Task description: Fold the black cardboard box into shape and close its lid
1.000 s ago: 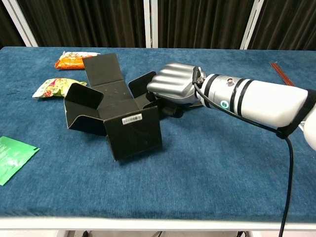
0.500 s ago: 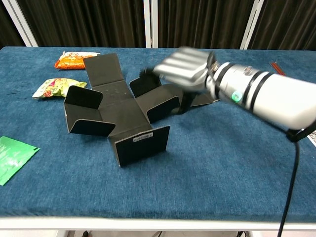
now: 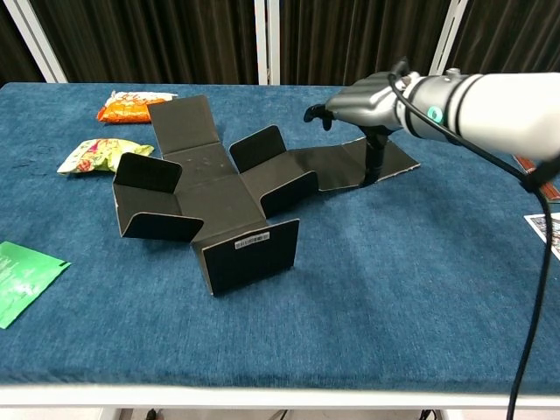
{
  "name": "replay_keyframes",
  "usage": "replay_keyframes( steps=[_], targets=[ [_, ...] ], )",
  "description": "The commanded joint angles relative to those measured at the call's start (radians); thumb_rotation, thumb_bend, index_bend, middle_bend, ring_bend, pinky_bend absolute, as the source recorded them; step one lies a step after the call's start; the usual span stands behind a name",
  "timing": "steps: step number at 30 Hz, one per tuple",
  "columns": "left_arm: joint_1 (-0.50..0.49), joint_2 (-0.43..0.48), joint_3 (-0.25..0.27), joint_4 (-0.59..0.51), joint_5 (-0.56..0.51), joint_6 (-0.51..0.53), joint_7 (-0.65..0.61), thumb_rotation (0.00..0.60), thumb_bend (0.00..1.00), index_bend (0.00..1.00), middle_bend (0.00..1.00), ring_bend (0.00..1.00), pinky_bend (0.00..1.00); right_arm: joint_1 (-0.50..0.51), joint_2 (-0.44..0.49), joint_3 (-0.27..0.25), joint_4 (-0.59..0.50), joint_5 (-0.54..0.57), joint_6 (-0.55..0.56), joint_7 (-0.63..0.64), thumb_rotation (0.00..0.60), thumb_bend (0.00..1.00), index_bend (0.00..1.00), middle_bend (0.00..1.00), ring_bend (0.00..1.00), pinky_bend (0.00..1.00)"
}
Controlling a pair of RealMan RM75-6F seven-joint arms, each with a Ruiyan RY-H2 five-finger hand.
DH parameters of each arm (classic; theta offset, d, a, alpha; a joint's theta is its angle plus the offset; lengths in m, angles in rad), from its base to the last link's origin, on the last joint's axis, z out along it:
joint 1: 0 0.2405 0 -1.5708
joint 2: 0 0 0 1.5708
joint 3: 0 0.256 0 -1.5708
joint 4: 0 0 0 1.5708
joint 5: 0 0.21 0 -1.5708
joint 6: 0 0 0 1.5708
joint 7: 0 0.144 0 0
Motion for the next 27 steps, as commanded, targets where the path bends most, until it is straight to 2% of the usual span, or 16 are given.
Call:
replay_keyframes(
  steps=[1, 8, 14, 27],
  targets=[
    [0.0, 0.001, 0.0, -0.001, -0.004, -0.005, 0.001, 0.6, 0.09, 0.09, 0.14, 0.12, 0.21, 0.078, -0.019, -0.016, 0.067, 0.096, -0.059, -0.035, 0.6, 0.08, 0.0, 0.15, 0.68, 1.0],
    [-0.003, 0.003, -0.003, -0.002, -0.012, -0.015, 0.001, 0.6, 0.09, 0.09, 0.14, 0.11, 0.21, 0.168, -0.061, -0.068, 0.142, 0.221, -0.074, -0.068, 0.6, 0.1, 0.02, 0.13, 0.68, 1.0],
    [-0.004, 0.004, -0.001, -0.001, -0.015, -0.024, 0.0, 0.599, 0.09, 0.09, 0.12, 0.1, 0.21, 0.225, -0.082, -0.104, 0.159, 0.318, -0.08, -0.078, 0.6, 0.12, 0.07, 0.12, 0.68, 1.0],
    [-0.002, -0.004, -0.001, 0.014, -0.02, -0.025, -0.015, 0.6, 0.09, 0.07, 0.11, 0.1, 0.21, 0.296, -0.104, -0.162, 0.191, 0.404, -0.085, -0.075, 0.6, 0.18, 0.13, 0.13, 0.68, 1.0]
  ],
)
